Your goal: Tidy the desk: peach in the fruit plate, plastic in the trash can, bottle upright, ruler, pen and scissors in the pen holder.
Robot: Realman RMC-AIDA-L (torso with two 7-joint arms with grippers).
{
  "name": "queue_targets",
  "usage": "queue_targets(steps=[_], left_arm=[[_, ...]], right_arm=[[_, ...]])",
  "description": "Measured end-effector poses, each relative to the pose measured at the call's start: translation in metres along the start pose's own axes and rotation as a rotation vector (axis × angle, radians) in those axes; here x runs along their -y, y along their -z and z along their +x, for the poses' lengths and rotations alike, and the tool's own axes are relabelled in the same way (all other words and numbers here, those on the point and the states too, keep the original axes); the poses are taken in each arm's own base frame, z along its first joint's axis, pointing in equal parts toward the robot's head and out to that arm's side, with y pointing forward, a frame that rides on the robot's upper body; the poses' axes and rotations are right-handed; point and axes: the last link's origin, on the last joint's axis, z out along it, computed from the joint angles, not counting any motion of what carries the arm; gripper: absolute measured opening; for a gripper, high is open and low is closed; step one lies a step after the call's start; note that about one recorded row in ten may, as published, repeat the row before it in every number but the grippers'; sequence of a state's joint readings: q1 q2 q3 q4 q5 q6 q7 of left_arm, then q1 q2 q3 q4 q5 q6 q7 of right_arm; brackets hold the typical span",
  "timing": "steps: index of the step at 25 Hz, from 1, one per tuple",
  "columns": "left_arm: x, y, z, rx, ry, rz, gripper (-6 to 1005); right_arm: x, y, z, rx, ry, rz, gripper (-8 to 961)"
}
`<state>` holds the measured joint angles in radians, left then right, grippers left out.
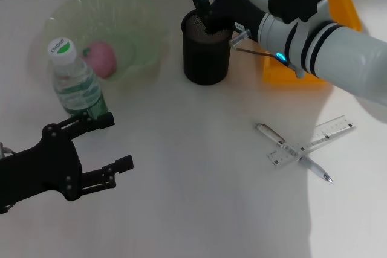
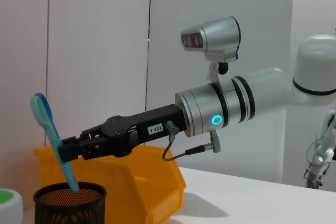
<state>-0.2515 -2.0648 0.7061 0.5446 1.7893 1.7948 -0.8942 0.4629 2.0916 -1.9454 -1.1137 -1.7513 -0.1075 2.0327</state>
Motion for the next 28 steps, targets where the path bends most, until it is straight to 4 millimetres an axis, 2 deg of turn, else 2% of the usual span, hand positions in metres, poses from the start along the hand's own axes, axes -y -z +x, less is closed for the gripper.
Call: queue_targets(steps=[10, 16, 20, 24, 26, 27, 28], left_arm=[[0.0, 0.0, 0.0, -0.001, 0.0, 0.003, 816], [0.001, -0.001, 0.001, -0.006, -0.004, 0.004, 815], [0.002, -0.001, 0.002, -0.009, -0.006, 0.0, 815], [0.001, -0.001, 0.003, -0.014, -0.006, -0.005, 815], [0.001, -0.001, 0.003, -0.015, -0.006, -0.006, 815], [0.001, -0.001, 0.003, -0.015, -0.006, -0.006, 815], [0.001, -0.001, 0.003, -0.015, -0.006, -0.006, 815]], right_arm=[[0.003, 0.0, 0.016, -0.052, -0.016, -0.005, 227], [0.0, 0.008, 0.011, -0.029, -0.03, -0.019, 392], [-0.002, 0.034, -0.02, 0.06, -0.063, -0.086, 513], [0.018, 0.076, -0.065, 0.105, -0.126, -0.242, 644], [0.029, 0.094, -0.082, 0.037, -0.128, -0.358, 684], [0.041, 0.108, -0.091, -0.075, -0.063, -0.452, 705], [0.041, 0.108, -0.091, -0.075, -0.063, -0.452, 725]])
